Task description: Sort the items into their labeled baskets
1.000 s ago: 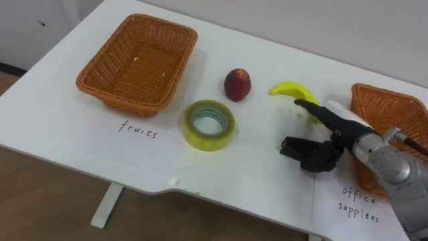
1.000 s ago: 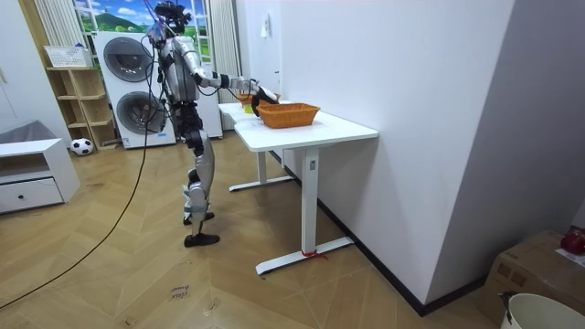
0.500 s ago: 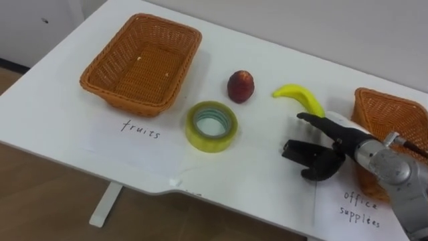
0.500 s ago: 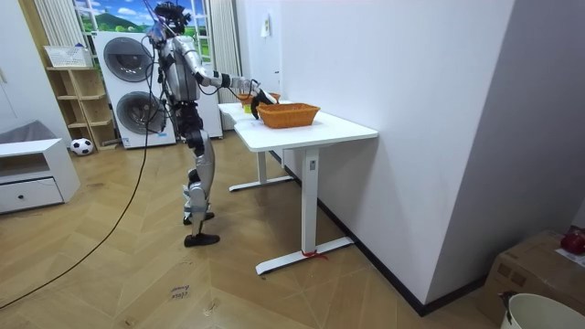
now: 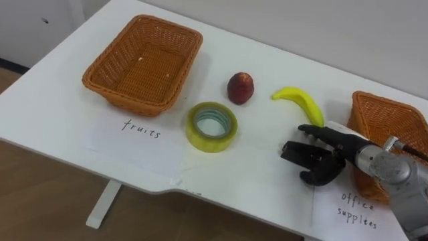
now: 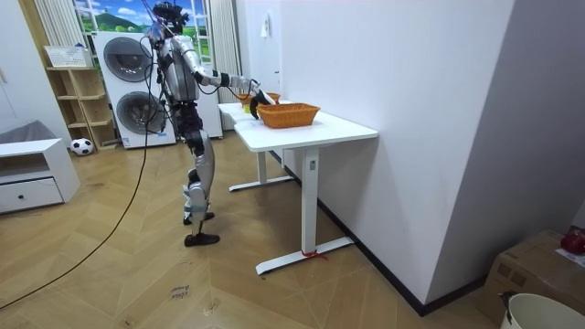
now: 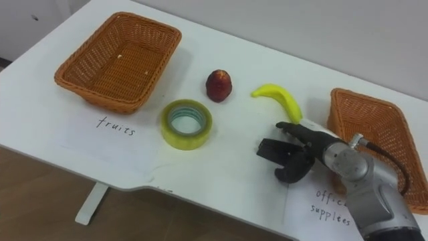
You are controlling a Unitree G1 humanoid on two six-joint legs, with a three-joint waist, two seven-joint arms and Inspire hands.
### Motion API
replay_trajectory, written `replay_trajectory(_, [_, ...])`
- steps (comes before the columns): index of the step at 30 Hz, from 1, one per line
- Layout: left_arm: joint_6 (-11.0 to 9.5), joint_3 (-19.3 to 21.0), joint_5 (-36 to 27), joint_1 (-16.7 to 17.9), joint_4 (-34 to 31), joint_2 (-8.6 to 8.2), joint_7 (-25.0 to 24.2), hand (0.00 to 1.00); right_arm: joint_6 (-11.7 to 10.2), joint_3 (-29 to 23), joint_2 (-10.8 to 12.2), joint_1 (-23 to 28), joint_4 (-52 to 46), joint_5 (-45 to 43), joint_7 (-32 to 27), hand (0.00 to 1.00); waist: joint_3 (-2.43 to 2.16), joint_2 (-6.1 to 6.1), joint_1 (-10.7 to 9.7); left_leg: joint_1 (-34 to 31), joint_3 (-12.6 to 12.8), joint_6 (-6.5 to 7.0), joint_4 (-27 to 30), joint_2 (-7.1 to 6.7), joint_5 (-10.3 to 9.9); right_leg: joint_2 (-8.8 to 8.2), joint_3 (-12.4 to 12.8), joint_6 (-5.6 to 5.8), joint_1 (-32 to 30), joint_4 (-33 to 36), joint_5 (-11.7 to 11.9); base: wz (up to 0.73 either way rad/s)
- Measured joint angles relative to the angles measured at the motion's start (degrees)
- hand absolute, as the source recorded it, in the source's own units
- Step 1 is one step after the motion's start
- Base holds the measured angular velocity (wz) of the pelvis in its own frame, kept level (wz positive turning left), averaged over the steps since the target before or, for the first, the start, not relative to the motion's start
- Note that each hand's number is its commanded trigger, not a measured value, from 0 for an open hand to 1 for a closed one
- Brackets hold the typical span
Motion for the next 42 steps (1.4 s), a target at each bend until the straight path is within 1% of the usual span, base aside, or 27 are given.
replay_trajectory(5, [0.6, 0.0, 0.1, -0.2, -0.1, -0.01, 0.1, 0.0, 0.5, 0.0, 0.0, -0.2, 0.0, 0.0, 0.3, 0.0, 0.04, 0.1, 0.2, 0.0, 0.0, 0.0, 0.0, 0.0, 0.0, 0.0, 0.0, 0.0, 0.1, 0.0, 0.0, 0.0])
replay_trajectory(7, [0.9, 0.1, 1.4, -0.3, -0.1, 0.0, 0.1, 0.0, 0.5, 0.1, 0.0, -0.4, 0.0, -0.1, 0.8, 0.0, 0.08, 0.17, 0.5, 0.1, 0.0, 0.0, 0.0, 0.0, 0.0, 0.0, 0.0, 0.0, 0.1, 0.0, 0.0, 0.0])
replay_trajectory(8, [1.0, 0.1, 2.4, -0.3, -0.1, 0.01, 0.2, 0.0, 0.6, 0.1, 0.0, -0.4, 0.0, -0.4, 1.2, 0.0, 0.07, 0.19, 0.5, 0.2, 0.0, 0.0, 0.0, 0.0, 0.0, 0.0, 0.0, 0.0, 0.1, 0.0, 0.0, 0.0])
replay_trajectory(14, [1.0, 0.0, 3.3, -0.5, -0.1, 0.08, 0.2, 0.0, 0.5, 0.7, 0.0, -1.5, 1.7, -1.3, 1.7, 0.0, 0.06, 0.17, 0.7, 0.4, 0.0, 0.0, 0.1, 0.01, 0.0, 0.0, -0.2, 0.0, 0.1, 0.0, 0.0, 0.0])
replay_trajectory(16, [1.0, 0.1, 3.3, -0.5, -0.3, 0.09, 0.2, 0.0, 1.0, 1.7, 0.0, -2.0, 1.9, -1.9, 1.8, 0.0, 0.01, 0.1, 0.7, 0.4, 0.1, 0.0, 0.0, 0.01, 0.0, 0.0, -0.1, -0.01, 0.2, 0.0, 0.0, 0.0])
replay_trajectory(17, [1.1, 0.1, 3.3, -0.5, -0.6, 0.09, 0.2, 0.0, 1.1, 1.7, 0.0, -2.1, 1.9, -1.9, 1.8, 0.45, 0.0, 0.07, 0.7, 0.3, 0.1, 0.0, 0.0, 0.01, 0.0, 0.0, -0.1, -0.05, 0.2, 0.0, 0.0, 0.0])
replay_trajectory(18, [1.1, 0.1, 3.3, -0.5, -0.7, 0.09, 0.2, 0.0, 1.2, 1.7, 0.0, -2.1, 1.9, -2.0, 1.8, 0.66, -0.01, 0.06, 0.8, 0.3, 0.1, 0.0, 0.0, 0.01, 0.0, 0.0, -0.1, -0.05, 0.2, 0.0, 0.0, 0.0])
replay_trajectory(19, [1.1, 0.1, 3.4, -0.5, -1.0, 0.1, 0.2, 0.0, 1.5, 1.7, 0.0, -2.1, 1.9, -2.1, 1.9, 1.0, -0.03, 0.03, 0.8, 0.3, 0.1, 0.0, 0.0, 0.01, 0.0, 0.0, -0.1, -0.06, 0.2, 0.0, 0.0, 0.0])
replay_trajectory(22, [1.1, 0.1, 3.4, -0.6, -1.0, 0.12, 0.2, 0.0, 1.7, 1.7, 0.0, -2.1, 2.0, -2.2, 2.3, 1.0, -0.16, -0.15, 1.1, 0.4, 0.1, 0.0, 0.0, 0.01, 0.0, 0.0, -0.1, -0.07, 0.2, 0.0, 0.0, 0.0])
replay_trajectory(28, [1.4, 0.1, 3.4, -1.1, -0.8, 0.1, 0.2, 0.0, 2.4, 1.5, 0.1, -3.5, 2.1, -5.3, 0.2, 1.0, -0.13, -0.38, 1.7, 0.4, 0.1, 0.0, 0.0, 0.01, 0.0, -0.01, -0.1, -0.07, 0.2, 0.0, 0.0, 0.0])
replay_trajectory(32, [1.4, 0.1, 3.4, -1.6, -0.1, 0.16, 0.2, 0.0, 2.5, 1.5, 0.1, -3.6, 2.2, -6.4, 0.0, 1.0, 0.0, -0.7, 2.3, 0.4, 0.1, 0.0, 0.0, 0.01, 0.0, -0.01, -0.2, -0.07, 0.3, 0.0, 0.0, 0.0])
replay_trajectory(34, [1.4, 0.1, 3.4, -2.2, 1.2, 0.23, 0.2, 0.0, 2.6, 1.7, 0.2, -3.6, 2.3, -6.6, -0.2, 1.0, 0.24, -1.15, 2.5, 0.3, 0.1, 0.0, 0.0, 0.01, 0.0, 0.0, 0.0, -0.06, 0.2, -0.1, 0.0, 0.0])
replay_trajectory(35, [1.4, 0.1, 3.4, -2.3, 1.4, 0.23, 0.2, 0.0, 2.7, 1.7, 0.2, -3.6, 2.3, -6.6, -0.2, 1.0, 0.28, -1.23, 2.6, 0.4, 0.1, 0.0, 0.0, 0.01, 0.0, 0.0, 0.0, -0.06, 0.2, -0.1, 0.0, 0.0])
replay_trajectory(37, [1.5, 0.1, 3.5, -2.2, 1.7, 0.22, 0.1, 0.0, 2.9, 1.6, 0.6, -3.6, 2.4, -6.2, -0.1, 1.0, 0.28, -1.39, 2.7, 0.3, 0.1, 0.0, 0.0, 0.01, 0.0, 0.0, 0.0, -0.06, 0.2, -0.1, 0.0, 0.0])
replay_trajectory(42, [1.5, 0.1, 4.5, -2.6, 1.2, 0.23, 0.1, 0.0, 2.9, 1.4, 1.2, -3.6, 2.2, -6.1, 0.1, 1.0, 0.26, -1.34, 2.3, 0.3, 0.1, -0.01, -0.1, 0.07, 0.0, 0.09, 0.0, -0.06, 0.2, -0.1, 0.0, 0.0])
